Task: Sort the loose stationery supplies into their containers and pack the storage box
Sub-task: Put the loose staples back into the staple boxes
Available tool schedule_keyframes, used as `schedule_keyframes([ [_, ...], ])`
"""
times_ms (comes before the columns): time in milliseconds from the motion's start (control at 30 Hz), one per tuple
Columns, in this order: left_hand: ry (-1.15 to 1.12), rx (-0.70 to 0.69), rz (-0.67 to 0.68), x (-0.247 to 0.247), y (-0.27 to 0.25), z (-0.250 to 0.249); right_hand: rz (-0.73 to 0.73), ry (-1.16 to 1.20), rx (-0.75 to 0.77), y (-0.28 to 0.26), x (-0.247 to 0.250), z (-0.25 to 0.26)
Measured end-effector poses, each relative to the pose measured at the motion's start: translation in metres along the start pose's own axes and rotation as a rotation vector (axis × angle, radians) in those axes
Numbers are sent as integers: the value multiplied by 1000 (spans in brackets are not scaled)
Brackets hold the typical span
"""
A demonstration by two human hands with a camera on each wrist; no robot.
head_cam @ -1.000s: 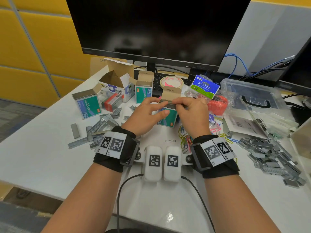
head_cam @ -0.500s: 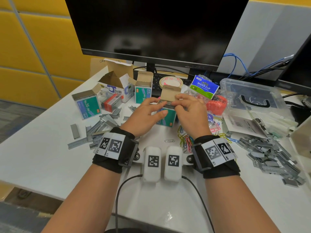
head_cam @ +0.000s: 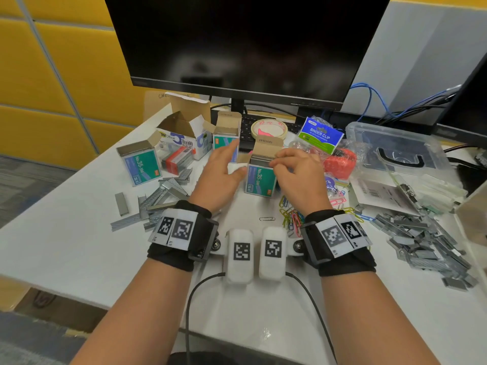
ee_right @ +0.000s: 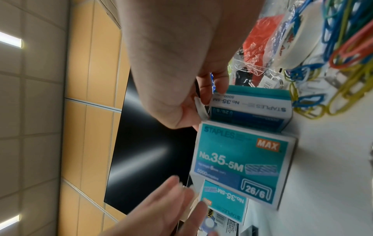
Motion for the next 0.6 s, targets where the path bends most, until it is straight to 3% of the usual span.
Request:
schedule_keyframes([
  [133, 70, 106, -221, 17, -9, 7, 23, 23, -20, -1, 0, 0],
  [300, 203, 230, -284, 40, -16, 22, 26, 5, -14, -2, 1, 0],
  [600, 554, 432, 12, 33, 6, 40, 43, 8, -9, -4, 1, 0],
])
Point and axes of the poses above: each hand's wrist, its own y-axis towards the middle knuckle, its own x-axis out of the back of the hand, z = x × y, the point moved 4 cm from there along y, towards the middle knuckle, and after that the axes turned 10 degrees about z, right-handed, at the moved point
